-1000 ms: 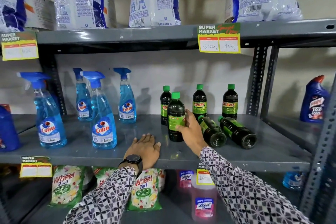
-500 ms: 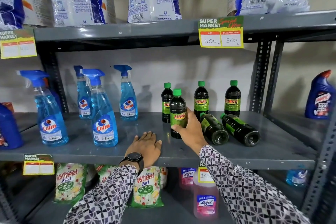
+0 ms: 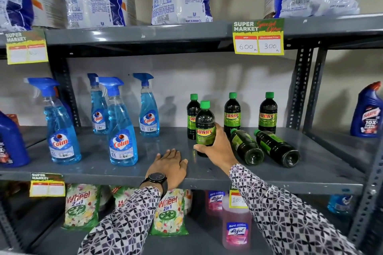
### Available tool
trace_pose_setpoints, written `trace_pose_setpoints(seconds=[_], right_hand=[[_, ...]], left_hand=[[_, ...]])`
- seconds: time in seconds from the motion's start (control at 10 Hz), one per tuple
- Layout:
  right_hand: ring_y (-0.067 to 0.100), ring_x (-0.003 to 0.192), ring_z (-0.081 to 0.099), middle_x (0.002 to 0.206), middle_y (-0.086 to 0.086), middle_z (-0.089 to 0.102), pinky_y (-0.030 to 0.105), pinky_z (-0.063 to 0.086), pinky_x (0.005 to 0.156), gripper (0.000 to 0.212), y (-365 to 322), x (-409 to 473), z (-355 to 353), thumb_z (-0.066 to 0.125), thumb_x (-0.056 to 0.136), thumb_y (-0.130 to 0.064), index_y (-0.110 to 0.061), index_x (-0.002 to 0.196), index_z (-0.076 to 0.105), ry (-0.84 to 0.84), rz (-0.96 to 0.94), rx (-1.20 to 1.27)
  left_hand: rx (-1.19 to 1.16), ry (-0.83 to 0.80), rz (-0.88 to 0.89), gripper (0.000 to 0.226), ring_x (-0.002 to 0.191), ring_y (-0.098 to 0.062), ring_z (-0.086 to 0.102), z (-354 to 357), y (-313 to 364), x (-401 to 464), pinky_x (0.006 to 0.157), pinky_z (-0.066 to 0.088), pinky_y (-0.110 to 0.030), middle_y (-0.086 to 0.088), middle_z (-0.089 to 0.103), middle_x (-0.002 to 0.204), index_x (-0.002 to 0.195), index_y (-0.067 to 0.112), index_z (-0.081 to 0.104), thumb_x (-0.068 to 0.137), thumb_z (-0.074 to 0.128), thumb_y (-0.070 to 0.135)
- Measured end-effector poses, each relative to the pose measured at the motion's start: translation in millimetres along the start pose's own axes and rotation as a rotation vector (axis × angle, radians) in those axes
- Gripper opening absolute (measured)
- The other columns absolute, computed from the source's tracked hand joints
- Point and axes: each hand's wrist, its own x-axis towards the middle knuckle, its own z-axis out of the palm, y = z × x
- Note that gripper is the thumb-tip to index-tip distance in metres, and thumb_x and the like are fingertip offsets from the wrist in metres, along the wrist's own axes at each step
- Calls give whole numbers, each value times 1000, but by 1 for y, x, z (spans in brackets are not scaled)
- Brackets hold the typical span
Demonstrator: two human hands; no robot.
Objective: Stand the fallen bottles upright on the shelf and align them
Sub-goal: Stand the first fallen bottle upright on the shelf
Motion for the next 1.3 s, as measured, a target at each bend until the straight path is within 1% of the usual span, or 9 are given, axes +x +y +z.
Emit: trace_pose_setpoints(seconds=[0.1, 0.2, 0.4, 0.6, 0.9, 1.0, 1.1, 1.2, 1.3], right_hand=[[17, 117, 64, 124, -4, 66, 38, 50, 109, 83, -2, -2, -4, 93, 77, -20, -19, 146, 48, -35, 48, 55], [17, 116, 67, 125, -3, 70, 39, 53, 107, 81, 0, -9, -7, 97, 71, -23, -20, 137, 52, -52, 69, 60], [12, 114, 71, 123, -8, 73, 43, 57, 104, 95, 3, -32, -16, 101, 48, -50, -28, 126, 52, -158, 37, 76], [11, 110, 74, 119, -7, 77, 46, 59, 102, 87, 4, -45, -19, 103, 46, -49, -33, 118, 56, -152, 3, 129], [14, 110, 75, 118, -4, 77, 47, 60, 100, 94, 3, -47, -21, 103, 41, -51, -31, 120, 56, -151, -7, 140], [11, 113, 73, 122, -7, 75, 44, 59, 103, 96, -1, -51, -22, 103, 46, -49, -29, 127, 56, -157, -3, 126], [5, 113, 70, 124, -11, 72, 35, 58, 103, 99, -9, -62, -30, 101, 53, -50, -27, 137, 54, -185, -10, 121], [10, 107, 71, 121, -8, 70, 34, 61, 92, 84, -21, -73, -50, 90, 75, -53, -27, 146, 53, -122, -26, 136], [11, 90, 73, 103, -5, 75, 34, 63, 82, 36, -21, -67, -80, 76, 95, -31, -16, 127, 70, 248, -123, -18]], left_hand=[[2, 2, 7, 65, 156, -20, 14, 0, -2, 2, 127, 9, -44, -5, 18, 169, 159, 13, 22, 104, 18, 46], [-3, 8, 12, 66, 156, -21, 16, 2, -3, 2, 127, 9, -44, -5, 19, 169, 159, 12, 23, 103, 17, 47], [2, 22, 22, 63, 155, -21, 18, 3, -3, 2, 126, 12, -46, -6, 22, 168, 158, 13, 27, 104, 18, 45], [5, 4, 19, 64, 156, -22, 18, 4, -4, 4, 126, 12, -47, -6, 20, 169, 158, 13, 25, 103, 17, 45], [6, -4, 19, 64, 156, -23, 17, 4, -5, 6, 126, 11, -48, -6, 19, 169, 158, 13, 24, 103, 17, 46], [0, -2, 19, 64, 156, -23, 17, 3, -4, 5, 126, 11, -48, -6, 20, 169, 158, 13, 25, 104, 17, 46], [-3, -29, 20, 63, 156, -24, 17, 0, -3, 2, 126, 10, -49, -8, 20, 168, 158, 11, 26, 104, 19, 45], [-8, -86, 23, 59, 154, -27, 21, -12, 1, 2, 125, 13, -52, -11, 24, 166, 155, 9, 31, 105, 23, 39], [-47, -78, 5, 51, 149, -27, 31, -15, 6, 5, 123, 17, -52, -12, 36, 161, 148, 10, 41, 102, 31, 32]])
